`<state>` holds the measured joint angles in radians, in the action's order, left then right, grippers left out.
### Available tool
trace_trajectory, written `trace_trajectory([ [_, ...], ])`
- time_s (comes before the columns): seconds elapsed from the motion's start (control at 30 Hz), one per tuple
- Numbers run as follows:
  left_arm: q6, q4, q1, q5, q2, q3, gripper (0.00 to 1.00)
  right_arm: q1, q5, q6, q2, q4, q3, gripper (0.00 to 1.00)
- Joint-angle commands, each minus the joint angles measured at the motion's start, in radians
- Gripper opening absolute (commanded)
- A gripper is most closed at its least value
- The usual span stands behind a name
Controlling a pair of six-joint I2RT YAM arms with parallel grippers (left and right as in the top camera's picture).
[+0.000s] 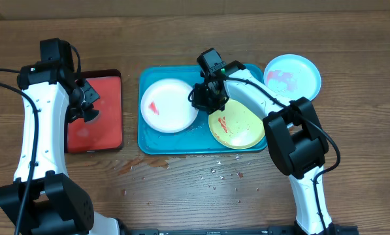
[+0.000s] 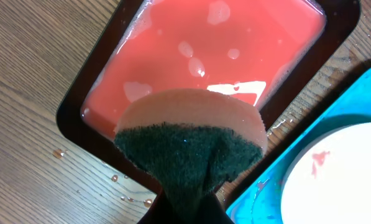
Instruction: Clean dirty plates on tray and stack at the side
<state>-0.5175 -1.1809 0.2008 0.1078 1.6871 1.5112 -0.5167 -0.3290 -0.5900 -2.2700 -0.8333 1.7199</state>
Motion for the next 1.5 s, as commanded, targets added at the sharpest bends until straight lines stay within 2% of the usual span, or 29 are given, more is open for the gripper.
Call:
trace_trajectory([
  [0.0,-0.01,0.004,0.002,-0.01,0.007,-0.005,0.04,0.0,0.023,-0.055,-0.022,0.0,-0.011,0.04],
  [0.13,0.012,0.008,0.001,-0.08,0.007,-0.005,0.04,0.001,0.1,-0.053,-0.022,-0.015,-0.011,0.04],
  [0.17,0.077,0.017,-0.004,-0.151,0.008,-0.005,0.04,0.001,0.113,-0.012,-0.022,-0.019,-0.011,0.04],
  [0.3,0.21,0.041,-0.037,-0.324,0.011,-0.005,0.04,0.001,0.119,0.018,-0.022,-0.018,-0.011,0.04],
  [0.43,0.286,0.057,-0.108,-0.424,0.02,-0.005,0.04,0.0,0.119,0.076,-0.022,-0.016,-0.011,0.04],
  [0.53,0.286,0.072,-0.178,-0.423,0.04,-0.005,0.04,0.0,0.132,0.182,-0.022,-0.011,-0.011,0.04],
  [0.83,0.19,0.181,-0.381,-0.422,0.204,-0.005,0.04,0.0,0.156,0.187,-0.022,-0.019,-0.011,0.04],
  [1.03,0.188,0.28,-0.448,-0.39,0.34,-0.005,0.04,0.0,0.156,0.187,-0.022,-0.018,-0.011,0.04],
  [1.23,0.098,0.334,-0.436,-0.259,0.428,-0.005,0.04,0.0,0.156,0.187,-0.022,-0.018,-0.011,0.04],
  [1.37,0.091,0.335,-0.428,-0.175,0.468,-0.005,0.04,0.0,0.156,0.187,-0.022,-0.011,-0.011,0.04],
  [1.47,0.091,0.311,-0.428,-0.018,0.494,-0.005,0.04,0.0,0.156,0.187,-0.022,-0.01,-0.011,0.04],
])
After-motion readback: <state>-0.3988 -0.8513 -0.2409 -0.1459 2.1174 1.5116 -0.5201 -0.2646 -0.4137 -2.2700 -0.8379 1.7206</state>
